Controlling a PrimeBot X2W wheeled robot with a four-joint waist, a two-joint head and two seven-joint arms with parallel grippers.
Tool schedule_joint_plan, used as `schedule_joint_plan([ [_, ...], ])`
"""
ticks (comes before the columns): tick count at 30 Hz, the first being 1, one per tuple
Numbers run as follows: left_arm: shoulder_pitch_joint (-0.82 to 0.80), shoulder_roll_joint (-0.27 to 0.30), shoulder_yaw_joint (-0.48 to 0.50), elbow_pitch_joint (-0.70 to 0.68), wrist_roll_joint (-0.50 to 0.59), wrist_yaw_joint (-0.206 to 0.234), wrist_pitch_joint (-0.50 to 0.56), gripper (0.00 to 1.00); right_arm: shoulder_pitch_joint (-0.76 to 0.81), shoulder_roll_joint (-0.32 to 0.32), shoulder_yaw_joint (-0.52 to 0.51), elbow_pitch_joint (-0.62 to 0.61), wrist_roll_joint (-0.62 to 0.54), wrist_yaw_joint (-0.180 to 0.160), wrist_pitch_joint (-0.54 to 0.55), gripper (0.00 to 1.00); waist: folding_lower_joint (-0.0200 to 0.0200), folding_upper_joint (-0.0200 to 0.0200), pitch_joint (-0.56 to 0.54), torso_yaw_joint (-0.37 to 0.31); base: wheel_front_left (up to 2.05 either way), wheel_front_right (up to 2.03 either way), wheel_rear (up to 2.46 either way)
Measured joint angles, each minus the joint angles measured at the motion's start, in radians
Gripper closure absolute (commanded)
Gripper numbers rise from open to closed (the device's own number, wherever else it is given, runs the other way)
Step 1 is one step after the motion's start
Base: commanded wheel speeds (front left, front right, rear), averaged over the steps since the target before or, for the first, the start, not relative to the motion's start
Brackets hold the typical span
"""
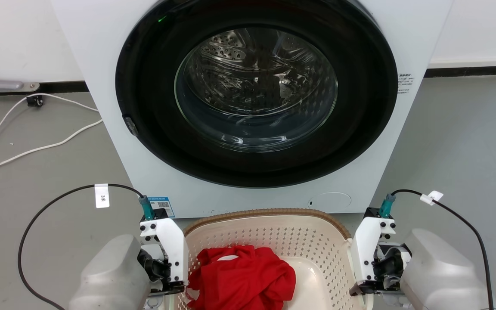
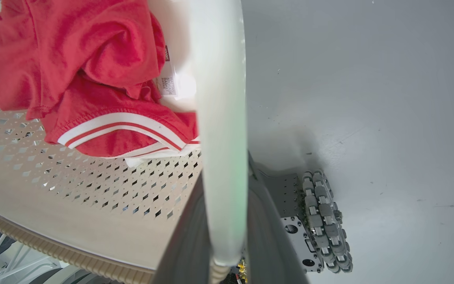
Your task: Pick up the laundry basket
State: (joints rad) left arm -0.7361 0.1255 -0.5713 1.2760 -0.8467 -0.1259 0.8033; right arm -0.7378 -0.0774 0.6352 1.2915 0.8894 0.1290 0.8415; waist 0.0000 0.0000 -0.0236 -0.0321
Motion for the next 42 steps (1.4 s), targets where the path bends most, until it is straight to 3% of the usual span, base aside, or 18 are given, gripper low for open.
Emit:
schedule_joint_plan([
  [42,0.000,0.005,-0.054,-0.004,-0.049,0.001,-0.028,1.00,0.010,-0.001,-0.032,0.001,-0.003,0.000,0.010,1.00,0.0000,0.0001,0.003,0.002,0.00,0.00,0.00],
])
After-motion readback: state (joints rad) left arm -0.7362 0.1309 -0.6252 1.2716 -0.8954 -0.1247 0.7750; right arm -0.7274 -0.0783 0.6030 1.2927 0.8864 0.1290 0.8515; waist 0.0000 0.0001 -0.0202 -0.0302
